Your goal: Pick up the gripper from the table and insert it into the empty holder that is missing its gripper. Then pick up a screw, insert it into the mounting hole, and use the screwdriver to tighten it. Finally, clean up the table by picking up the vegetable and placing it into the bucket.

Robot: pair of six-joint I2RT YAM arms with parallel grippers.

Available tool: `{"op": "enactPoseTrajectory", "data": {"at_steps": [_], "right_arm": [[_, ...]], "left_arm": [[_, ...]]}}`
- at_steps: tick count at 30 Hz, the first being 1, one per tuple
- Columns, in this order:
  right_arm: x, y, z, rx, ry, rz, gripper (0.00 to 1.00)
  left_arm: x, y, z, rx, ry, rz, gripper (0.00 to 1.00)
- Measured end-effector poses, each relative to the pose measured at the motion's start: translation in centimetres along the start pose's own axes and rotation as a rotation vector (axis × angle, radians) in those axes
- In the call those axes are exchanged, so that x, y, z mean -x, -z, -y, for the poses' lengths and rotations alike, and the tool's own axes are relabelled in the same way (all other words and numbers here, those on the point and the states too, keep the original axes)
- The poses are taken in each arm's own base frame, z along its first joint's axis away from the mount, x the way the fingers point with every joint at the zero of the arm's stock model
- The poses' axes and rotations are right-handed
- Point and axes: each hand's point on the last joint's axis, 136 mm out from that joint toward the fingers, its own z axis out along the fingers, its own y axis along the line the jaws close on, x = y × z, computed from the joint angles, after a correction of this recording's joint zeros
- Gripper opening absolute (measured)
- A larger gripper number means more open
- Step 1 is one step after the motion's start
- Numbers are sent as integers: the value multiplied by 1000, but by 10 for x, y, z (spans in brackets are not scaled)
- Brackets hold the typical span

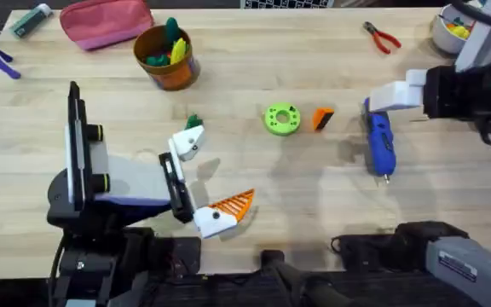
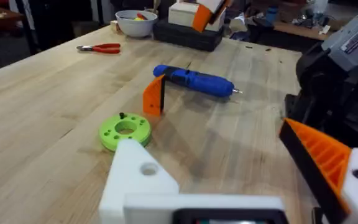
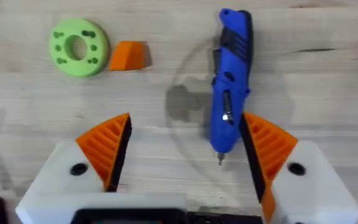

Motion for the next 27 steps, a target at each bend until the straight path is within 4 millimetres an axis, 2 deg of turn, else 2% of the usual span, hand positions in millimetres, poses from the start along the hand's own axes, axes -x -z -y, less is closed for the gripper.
{"op": "enactPoseTrajectory", "data": {"at_steps": [8, 16, 23, 27], "right_arm": [[3, -5, -20, 80, -30, -12, 994], [-7, -35, -51, 61, 65, -186, 994], [9, -58, -76, 56, 124, -257, 994], [13, -74, -83, 51, 120, -286, 994]], "left_arm": [[0, 0, 0, 0, 0, 0, 986], [0, 0, 0, 0, 0, 0, 986], [0, 0, 0, 0, 0, 0, 986], [0, 0, 0, 0, 0, 0, 986]]}}
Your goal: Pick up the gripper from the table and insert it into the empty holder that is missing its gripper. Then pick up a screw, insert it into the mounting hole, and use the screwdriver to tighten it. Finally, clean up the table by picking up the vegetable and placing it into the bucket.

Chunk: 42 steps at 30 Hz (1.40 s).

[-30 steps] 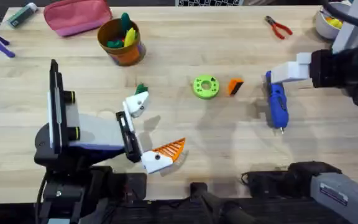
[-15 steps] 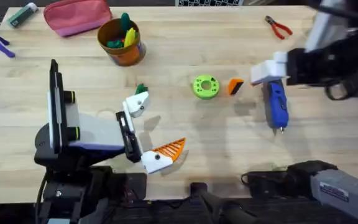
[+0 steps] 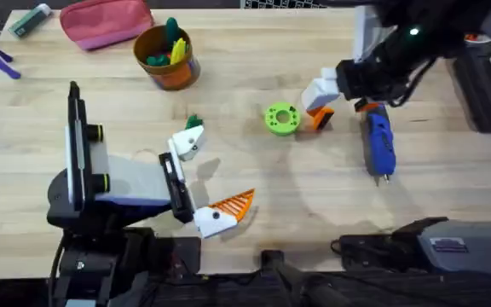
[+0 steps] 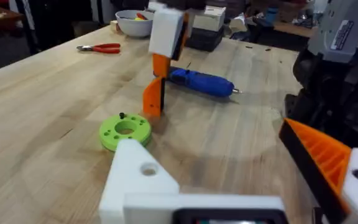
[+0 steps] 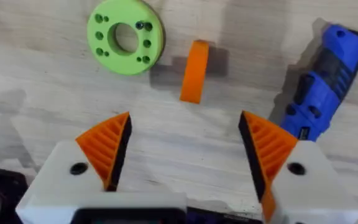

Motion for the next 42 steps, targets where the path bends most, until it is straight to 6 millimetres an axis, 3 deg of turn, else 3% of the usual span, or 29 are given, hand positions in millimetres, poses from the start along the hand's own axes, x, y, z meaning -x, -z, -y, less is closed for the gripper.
{"op": "enactPoseTrajectory", "data": {"at_steps": [10, 17, 34, 42], "right_arm": [[12, -44, 4, -40, -34, -78, 994], [12, -56, 15, -101, -60, -108, 950], [12, -58, 12, -105, -58, -106, 596], [10, -59, 3, -104, -30, -107, 547]], "left_arm": [[0, 0, 0, 0, 0, 0, 986], [0, 0, 0, 0, 0, 0, 985], [0, 0, 0, 0, 0, 0, 986], [0, 0, 0, 0, 0, 0, 986]]}}
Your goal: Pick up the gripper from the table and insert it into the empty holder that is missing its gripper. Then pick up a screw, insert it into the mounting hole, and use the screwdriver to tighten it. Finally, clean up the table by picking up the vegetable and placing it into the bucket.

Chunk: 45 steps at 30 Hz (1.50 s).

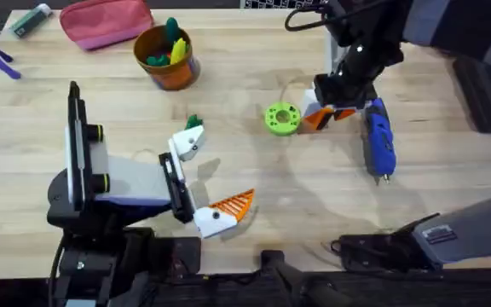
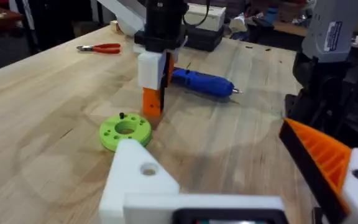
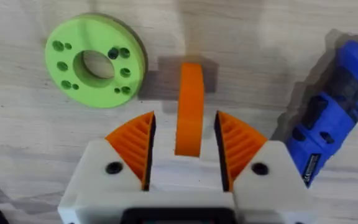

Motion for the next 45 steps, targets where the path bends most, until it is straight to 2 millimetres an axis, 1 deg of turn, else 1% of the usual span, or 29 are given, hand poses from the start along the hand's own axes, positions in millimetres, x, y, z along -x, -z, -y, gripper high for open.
{"op": "enactPoseTrajectory", "data": {"at_steps": [6, 18, 22, 24, 25, 28, 32, 34, 45], "right_arm": [[2, 0, 6, -32, -1, 10, 543], [1, 0, 8, -47, -15, 10, 425], [1, 0, 8, -43, -15, 9, 400], [1, 0, 6, -37, -15, 7, 373], [1, 0, 6, -35, -15, 7, 344], [1, 0, 5, -28, -16, 5, 190], [0, 0, 4, -24, -15, 4, 96], [1, 0, 4, -24, -16, 5, 20], [1, 0, 4, -24, -16, 5, 16]], "left_arm": [[0, 0, 0, 0, 0, 0, 985], [0, 0, 0, 0, 0, 0, 986], [0, 0, 0, 0, 0, 0, 986], [0, 0, 0, 0, 0, 0, 985], [0, 0, 0, 0, 0, 0, 985], [0, 0, 0, 0, 0, 0, 985], [0, 0, 0, 0, 0, 0, 986], [0, 0, 0, 0, 0, 0, 986], [0, 0, 0, 0, 0, 0, 986]]}}
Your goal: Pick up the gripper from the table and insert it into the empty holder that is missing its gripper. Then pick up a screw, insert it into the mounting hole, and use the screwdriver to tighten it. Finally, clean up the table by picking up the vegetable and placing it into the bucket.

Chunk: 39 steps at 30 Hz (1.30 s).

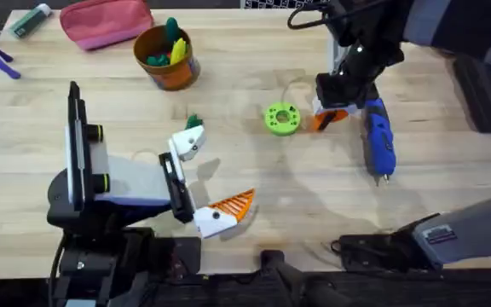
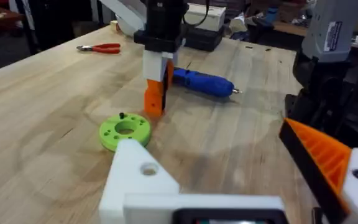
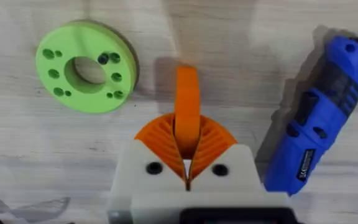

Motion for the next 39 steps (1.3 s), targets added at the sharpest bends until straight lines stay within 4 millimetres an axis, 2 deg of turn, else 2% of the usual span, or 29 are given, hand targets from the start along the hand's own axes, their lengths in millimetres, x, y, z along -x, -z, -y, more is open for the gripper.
{"op": "enactPoseTrajectory", "data": {"at_steps": [6, 9, 12, 17, 21, 24, 29, 32, 39], "right_arm": [[-4, 1, -1, 10, -2, -13, 15], [-4, 10, -3, 31, -16, 12, 15], [-3, 37, -3, 62, -38, 94, 15], [-14, 95, 1, 127, -82, 265, 15], [-22, 125, 1, 171, -101, 363, 14], [-22, 141, -13, 216, -76, 434, 14], [-10, 172, -57, 375, 13, 630, 14], [-8, 178, -77, 465, 56, 705, 14], [-8, 166, -86, 551, 68, 735, 14]], "left_arm": [[0, 0, 0, 0, 0, 0, 986], [0, 0, 0, 0, 0, 0, 985], [0, 0, 0, 0, 0, 0, 985], [0, 0, 0, 0, 0, 0, 985], [0, 0, 0, 0, 0, 0, 986], [0, 0, 0, 0, 0, 0, 986], [0, 0, 0, 0, 0, 0, 986], [0, 0, 0, 0, 0, 0, 985], [0, 0, 0, 0, 0, 0, 986]]}}
